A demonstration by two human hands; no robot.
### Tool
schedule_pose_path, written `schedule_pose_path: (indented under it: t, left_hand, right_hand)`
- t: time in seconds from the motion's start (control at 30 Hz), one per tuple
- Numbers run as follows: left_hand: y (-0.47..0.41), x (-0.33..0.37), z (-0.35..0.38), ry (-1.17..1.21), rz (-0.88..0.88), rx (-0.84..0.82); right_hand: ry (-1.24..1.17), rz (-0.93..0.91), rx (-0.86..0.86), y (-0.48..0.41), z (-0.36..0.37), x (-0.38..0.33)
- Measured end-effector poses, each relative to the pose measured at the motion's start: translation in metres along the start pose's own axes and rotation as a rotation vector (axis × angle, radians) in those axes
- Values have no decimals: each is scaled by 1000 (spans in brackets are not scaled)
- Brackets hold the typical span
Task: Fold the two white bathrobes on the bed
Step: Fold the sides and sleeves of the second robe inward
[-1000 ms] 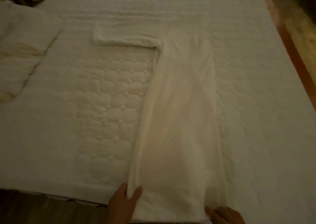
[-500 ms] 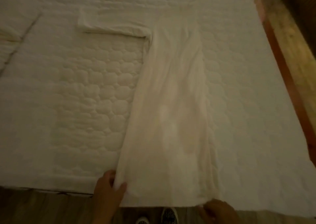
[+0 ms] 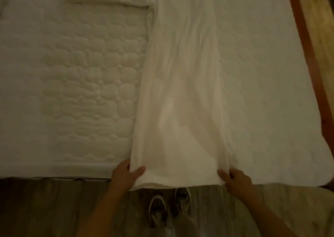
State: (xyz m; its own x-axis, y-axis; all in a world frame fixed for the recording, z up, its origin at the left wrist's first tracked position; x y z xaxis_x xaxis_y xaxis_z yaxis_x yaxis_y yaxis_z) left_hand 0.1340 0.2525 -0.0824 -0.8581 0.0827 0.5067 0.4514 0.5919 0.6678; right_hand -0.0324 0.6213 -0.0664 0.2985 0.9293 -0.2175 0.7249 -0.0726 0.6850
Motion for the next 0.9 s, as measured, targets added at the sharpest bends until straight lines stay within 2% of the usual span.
schedule_pose_path:
  t: [0.07,0.17,0.2,0.27,0.3,0.37,0.43,0.53,0.6,0.73,0.8,0.9]
  left_hand:
    - [-6,8,0,-182,20,-51]
    - [-21,23,-9,-510,-58,-282]
    - [-30,33,-18,-574,-92,-304]
    - [-58,77,-41,-615,-65,-195]
    - [-74,104,-50,-592,-5,-91]
    - [-108,170,-67,-512,146,92]
    - [-142,238,-76,-424,254,189]
    - [-193,333,-77,-355,360,261]
    - [-235,388,-78,-287,392,311]
    - [-317,464,-68,-156,326,346]
    - [-348,486,-60,-80,250,331]
    - [-391,507,-51,-8,151,317]
  right_hand:
    - [92,78,-122,-5,0,3]
    - [367,192,-383,-8,-17,-9]
    - [455,199,-440,-11,-30,-18]
    - [498,162,-420,-34,-58,-52]
    - [459,122,-341,-48,-72,-73]
    - [452,-65,-57,-91,-104,-131]
    - [327,-253,226,-131,-132,-199]
    - [27,-415,368,-177,-154,-280]
    - [-35,-456,422,-210,-162,-320]
    - [89,-458,422,-264,-133,-337]
    - [90,-486,609,-272,-118,-333]
    - [-46,-543,905,-276,-120,-336]
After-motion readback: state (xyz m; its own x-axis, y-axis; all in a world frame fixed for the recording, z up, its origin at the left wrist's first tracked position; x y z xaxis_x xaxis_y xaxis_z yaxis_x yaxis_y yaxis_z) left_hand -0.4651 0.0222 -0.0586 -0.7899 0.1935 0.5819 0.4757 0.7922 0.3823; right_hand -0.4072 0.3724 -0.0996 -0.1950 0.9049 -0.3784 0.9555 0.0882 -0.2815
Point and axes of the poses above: each hand's wrist, its own y-axis away from the middle knuckle, its own z-axis out of the palm, x = y × z, the point moved 7 cm from there along -y, towards the middle knuckle, and after that the axes turned 9 degrees about x, right-handed, at the moved point
